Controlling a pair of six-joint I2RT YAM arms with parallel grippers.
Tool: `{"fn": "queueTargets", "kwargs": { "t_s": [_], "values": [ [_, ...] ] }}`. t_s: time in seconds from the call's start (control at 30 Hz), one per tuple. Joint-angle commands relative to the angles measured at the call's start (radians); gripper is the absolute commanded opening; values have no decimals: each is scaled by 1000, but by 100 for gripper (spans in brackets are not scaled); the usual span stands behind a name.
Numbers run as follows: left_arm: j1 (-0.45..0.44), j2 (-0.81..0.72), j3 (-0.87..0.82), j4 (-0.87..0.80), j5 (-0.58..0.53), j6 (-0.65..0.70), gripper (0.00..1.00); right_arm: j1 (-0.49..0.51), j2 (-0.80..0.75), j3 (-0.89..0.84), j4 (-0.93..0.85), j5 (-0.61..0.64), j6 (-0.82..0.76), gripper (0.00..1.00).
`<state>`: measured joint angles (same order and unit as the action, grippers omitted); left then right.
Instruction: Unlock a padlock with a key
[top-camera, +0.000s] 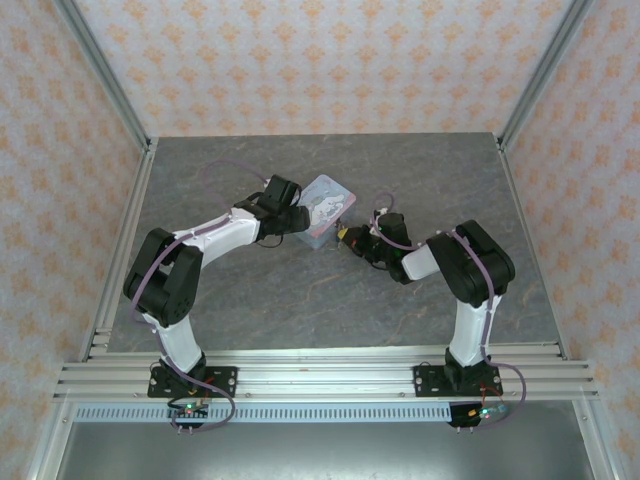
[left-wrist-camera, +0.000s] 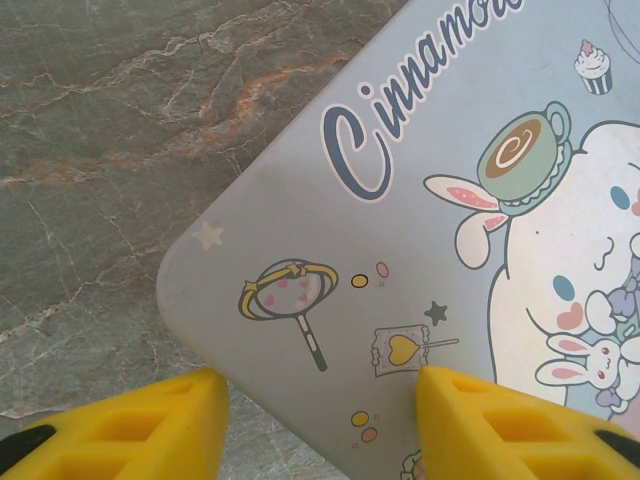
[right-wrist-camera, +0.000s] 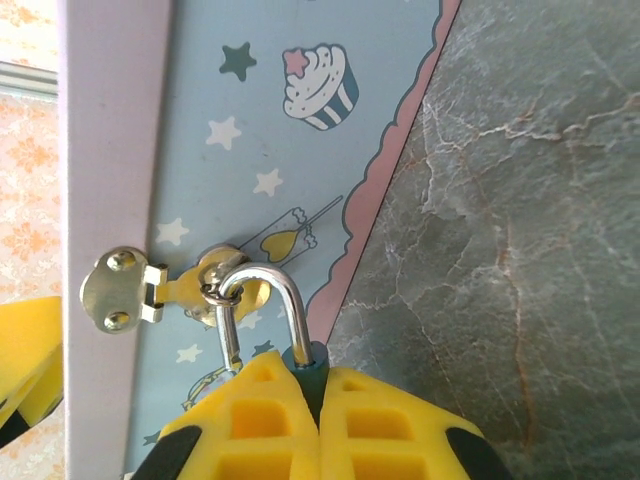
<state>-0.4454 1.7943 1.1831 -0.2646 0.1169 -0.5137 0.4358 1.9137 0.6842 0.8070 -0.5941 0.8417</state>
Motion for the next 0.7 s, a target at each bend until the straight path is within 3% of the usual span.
{"fn": "queueTargets", "kwargs": {
  "t_s": [0.0, 0.3, 0.67],
  "values": [
    [15, 109, -72, -269, -88, 48, 50, -14, -27, -27, -127, 127, 29, 0],
    [15, 108, -75, -267, -80, 47, 49, -14, -41, 28, -178, 205, 70, 0],
    [13, 140, -85, -260, -75, 46, 48, 4, 18, 41, -76, 281, 174, 0]
  ]
}}
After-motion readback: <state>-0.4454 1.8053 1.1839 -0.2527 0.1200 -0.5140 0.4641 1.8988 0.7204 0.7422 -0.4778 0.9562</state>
